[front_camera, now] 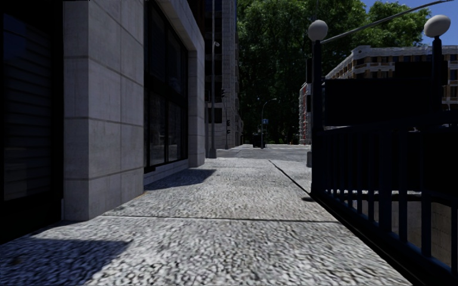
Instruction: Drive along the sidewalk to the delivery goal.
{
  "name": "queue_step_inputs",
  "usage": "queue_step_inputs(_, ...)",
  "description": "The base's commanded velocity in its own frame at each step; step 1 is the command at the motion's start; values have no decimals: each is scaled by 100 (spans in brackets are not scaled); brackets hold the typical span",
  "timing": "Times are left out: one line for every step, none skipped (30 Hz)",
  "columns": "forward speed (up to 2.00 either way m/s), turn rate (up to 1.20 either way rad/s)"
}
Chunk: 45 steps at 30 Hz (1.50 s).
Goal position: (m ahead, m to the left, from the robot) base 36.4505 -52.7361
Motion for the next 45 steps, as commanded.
queue_step_inputs(200, 0)
queue_step_inputs(200, 0)
queue_step_inputs(200, 0)
queue_step_inputs(200, 0)
queue_step_inputs(200, 0)
queue_step_inputs(200, 0)
queue_step_inputs(200, 0)
queue_step_inputs(200, 0)
queue_step_inputs(200, 0)
queue_step_inputs(200, 0)
queue_step_inputs(200, 0)
queue_step_inputs(200, 0)
queue_step_inputs(200, 0)
queue_step_inputs(200, 0)
queue_step_inputs(200, -1)
queue_step_inputs(200, -1)
queue_step_inputs(200, -3)
queue_step_inputs(200, -4)
queue_step_inputs(200, -4)
queue_step_inputs(200, -7)
queue_step_inputs(200, -7)
queue_step_inputs(200, -10)
queue_step_inputs(200, -11)
queue_step_inputs(200, -11)
queue_step_inputs(200, -12)
queue_step_inputs(200, -12)
queue_step_inputs(200, -18)
queue_step_inputs(200, -23)
queue_step_inputs(200, -25)
queue_step_inputs(200, -25)
queue_step_inputs(200, -26)
queue_step_inputs(200, -26)
queue_step_inputs(200, -29)
queue_step_inputs(200, -32)
queue_step_inputs(200, -32)
queue_step_inputs(200, -37)
queue_step_inputs(200, -38)
queue_step_inputs(200, -40)
queue_step_inputs(200, -44)
queue_step_inputs(200, -44)
queue_step_inputs(186, -49)
queue_step_inputs(185, -49)
queue_step_inputs(183, -49)
queue_step_inputs(181, -49)
queue_step_inputs(180, -49)
